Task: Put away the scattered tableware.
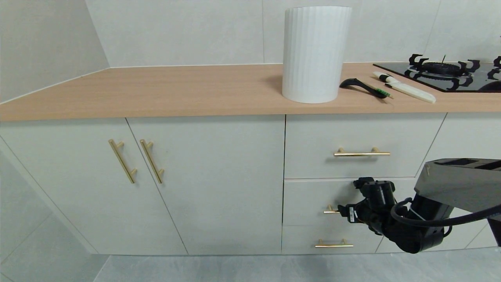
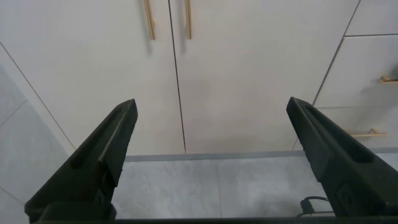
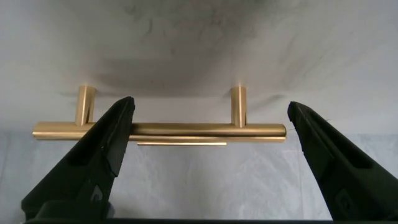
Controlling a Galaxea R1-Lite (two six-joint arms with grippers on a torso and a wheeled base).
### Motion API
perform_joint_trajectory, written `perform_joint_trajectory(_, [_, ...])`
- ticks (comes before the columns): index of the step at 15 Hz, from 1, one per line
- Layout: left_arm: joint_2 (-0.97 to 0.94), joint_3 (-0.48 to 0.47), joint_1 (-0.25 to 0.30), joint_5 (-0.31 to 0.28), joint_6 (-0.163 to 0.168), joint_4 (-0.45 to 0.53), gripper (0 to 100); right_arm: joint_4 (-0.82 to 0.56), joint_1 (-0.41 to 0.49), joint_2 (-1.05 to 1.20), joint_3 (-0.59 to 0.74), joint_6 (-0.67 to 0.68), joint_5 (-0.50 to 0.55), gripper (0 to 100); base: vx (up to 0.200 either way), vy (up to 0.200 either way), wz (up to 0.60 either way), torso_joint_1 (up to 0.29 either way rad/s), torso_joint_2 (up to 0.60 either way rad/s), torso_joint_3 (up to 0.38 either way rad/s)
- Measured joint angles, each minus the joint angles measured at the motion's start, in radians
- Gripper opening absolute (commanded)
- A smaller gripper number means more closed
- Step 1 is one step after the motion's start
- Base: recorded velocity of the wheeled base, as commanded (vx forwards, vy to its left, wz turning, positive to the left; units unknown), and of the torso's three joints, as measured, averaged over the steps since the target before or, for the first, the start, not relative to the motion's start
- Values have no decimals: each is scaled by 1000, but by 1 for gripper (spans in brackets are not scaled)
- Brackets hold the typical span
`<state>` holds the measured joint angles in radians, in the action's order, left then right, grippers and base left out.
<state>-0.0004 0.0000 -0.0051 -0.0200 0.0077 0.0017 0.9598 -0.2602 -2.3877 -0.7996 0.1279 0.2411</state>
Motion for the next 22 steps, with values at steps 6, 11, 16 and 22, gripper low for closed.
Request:
perform_joint_trajectory(6, [0,0,0,0,0,0,100,-51,0,13,16,-1,-1,100,0,0,0,0,0,0])
perform_joint_trajectory(11, [0,0,0,0,0,0,100,-264,0,112,46,-2,-23,100,0,0,0,0,0,0])
perform_joint_trajectory(16, [0,0,0,0,0,0,100,-517,0,301,55,-39,-106,100,0,0,0,0,0,0])
perform_joint_trajectory(22, [0,0,0,0,0,0,100,-571,-31,549,62,-34,-149,100,0,0,0,0,0,0])
